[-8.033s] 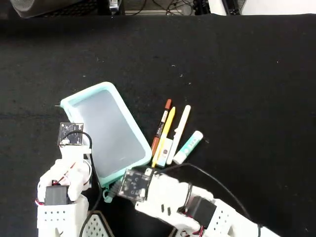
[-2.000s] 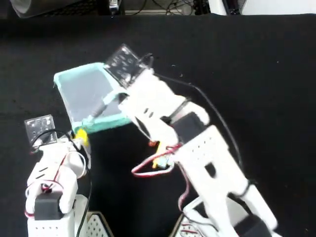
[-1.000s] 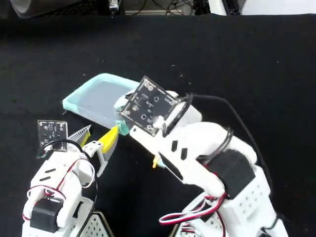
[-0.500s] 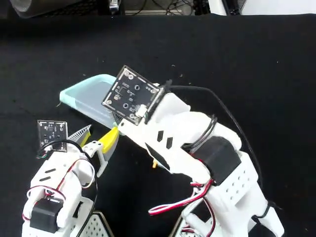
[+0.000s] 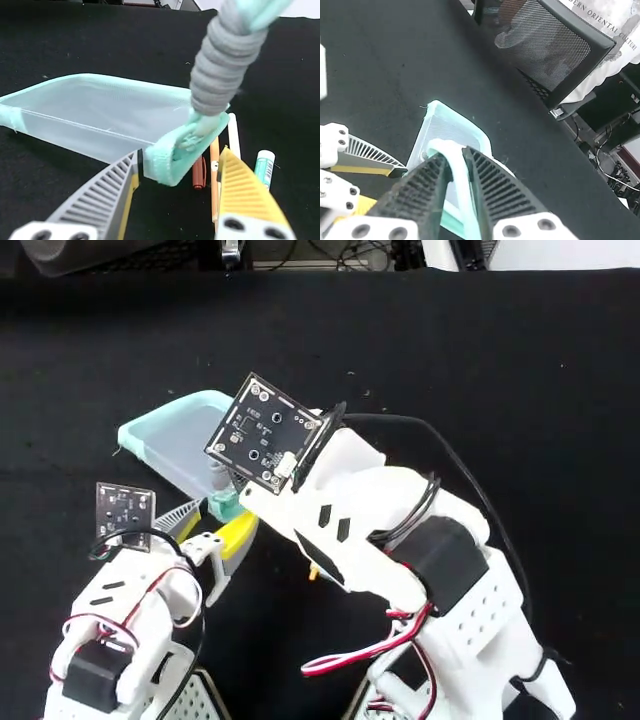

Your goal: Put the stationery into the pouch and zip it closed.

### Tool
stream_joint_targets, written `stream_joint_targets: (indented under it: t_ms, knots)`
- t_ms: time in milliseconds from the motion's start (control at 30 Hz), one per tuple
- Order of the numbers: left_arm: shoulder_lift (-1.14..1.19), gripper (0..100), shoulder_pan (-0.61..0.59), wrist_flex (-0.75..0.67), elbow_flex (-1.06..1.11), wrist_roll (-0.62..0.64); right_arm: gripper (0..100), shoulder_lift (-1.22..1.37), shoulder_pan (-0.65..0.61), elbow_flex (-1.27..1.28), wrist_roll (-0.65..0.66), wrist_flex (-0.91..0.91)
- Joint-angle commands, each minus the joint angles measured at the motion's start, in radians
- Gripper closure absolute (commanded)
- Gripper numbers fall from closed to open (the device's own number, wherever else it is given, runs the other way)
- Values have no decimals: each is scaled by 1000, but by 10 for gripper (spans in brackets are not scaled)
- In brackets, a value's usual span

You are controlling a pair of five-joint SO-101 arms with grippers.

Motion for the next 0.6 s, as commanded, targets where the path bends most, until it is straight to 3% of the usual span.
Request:
stream_joint_targets:
  t_ms: [0,300,567]
  knots:
    - [3,739,12,-21,-1,5,987,2,-14,-56,8,-5]
    - [2,739,-170,-23,1,8,987,-1,-8,-54,8,3]
    - [2,739,-176,-25,31,3,987,-2,-8,-56,8,3]
